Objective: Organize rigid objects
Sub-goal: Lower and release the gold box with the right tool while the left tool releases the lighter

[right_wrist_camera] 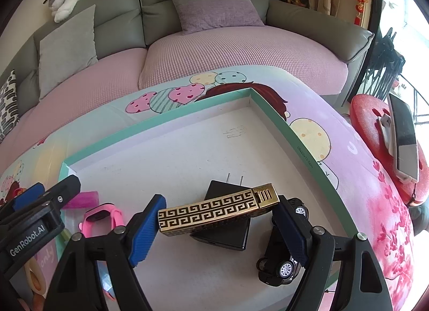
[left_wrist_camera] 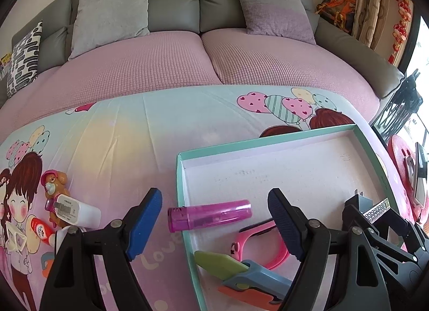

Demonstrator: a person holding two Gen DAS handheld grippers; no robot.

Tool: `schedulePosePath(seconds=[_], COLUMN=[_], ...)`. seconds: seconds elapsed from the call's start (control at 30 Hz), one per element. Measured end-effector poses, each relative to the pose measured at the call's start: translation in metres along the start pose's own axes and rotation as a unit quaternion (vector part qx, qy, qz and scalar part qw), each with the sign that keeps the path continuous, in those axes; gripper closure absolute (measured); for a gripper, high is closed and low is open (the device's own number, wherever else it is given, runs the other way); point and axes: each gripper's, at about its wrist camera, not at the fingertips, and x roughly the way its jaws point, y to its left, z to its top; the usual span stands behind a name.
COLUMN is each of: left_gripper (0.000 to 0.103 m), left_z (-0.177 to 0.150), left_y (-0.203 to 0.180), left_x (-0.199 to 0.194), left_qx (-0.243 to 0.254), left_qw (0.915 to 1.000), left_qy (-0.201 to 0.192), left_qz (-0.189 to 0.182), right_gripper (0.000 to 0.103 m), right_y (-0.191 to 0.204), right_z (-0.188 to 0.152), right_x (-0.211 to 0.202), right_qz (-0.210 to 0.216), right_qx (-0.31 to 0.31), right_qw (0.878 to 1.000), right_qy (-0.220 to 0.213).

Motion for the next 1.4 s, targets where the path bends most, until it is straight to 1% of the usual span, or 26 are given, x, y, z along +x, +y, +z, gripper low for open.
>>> schedulePosePath(seconds=[0.27,0.47,0.53,0.7,0.8,0.97,1.27,1.4], left_gripper=[0.02,0.014,0.011,0.01,0.01,0.009,0.009,0.009], left_z=[0.0,0.0,0.0,0.0,0.0,0.0,0.0,0.0], left_y=[0.0,0.01,0.014,0.02,0.023,0.028,0.039,0.053], left_x=[-0.002,-0.002,-0.002,-0.001,-0.002,-0.005,-0.006,-0.017], left_qx=[0.004,-0.012,-0.018,-0.028,-0.032,-0.042,-0.057,-0.062], left_qw=[0.9999,0.9996,0.9993,0.9988,0.9985,0.998,0.9972,0.9965], left_qy=[0.0,0.007,0.01,0.011,0.008,0.002,0.004,-0.003], left_qz=[0.011,0.027,0.03,0.039,0.043,0.048,0.047,0.057], right_gripper=[0.019,0.018,0.012,0.011,0.0,0.0,0.0,0.0], right_y=[0.001,0.007,0.008,0.011,0.013,0.015,0.019,0.024], right_z=[0.0,0.001,0.001,0.0,0.001,0.001,0.001,0.002], right_x=[0.0,-0.003,-0.003,-0.003,-0.004,-0.006,-0.006,-0.013], right_qz=[0.005,0.007,0.009,0.005,0.005,0.008,0.007,0.011], right_qx=[-0.003,-0.018,-0.02,-0.031,-0.033,-0.036,-0.041,-0.04], right_qw=[1.0,1.0,1.0,0.999,0.999,0.999,0.999,0.998], right_qy=[0.0,-0.011,-0.012,-0.014,-0.018,-0.024,-0.025,-0.041])
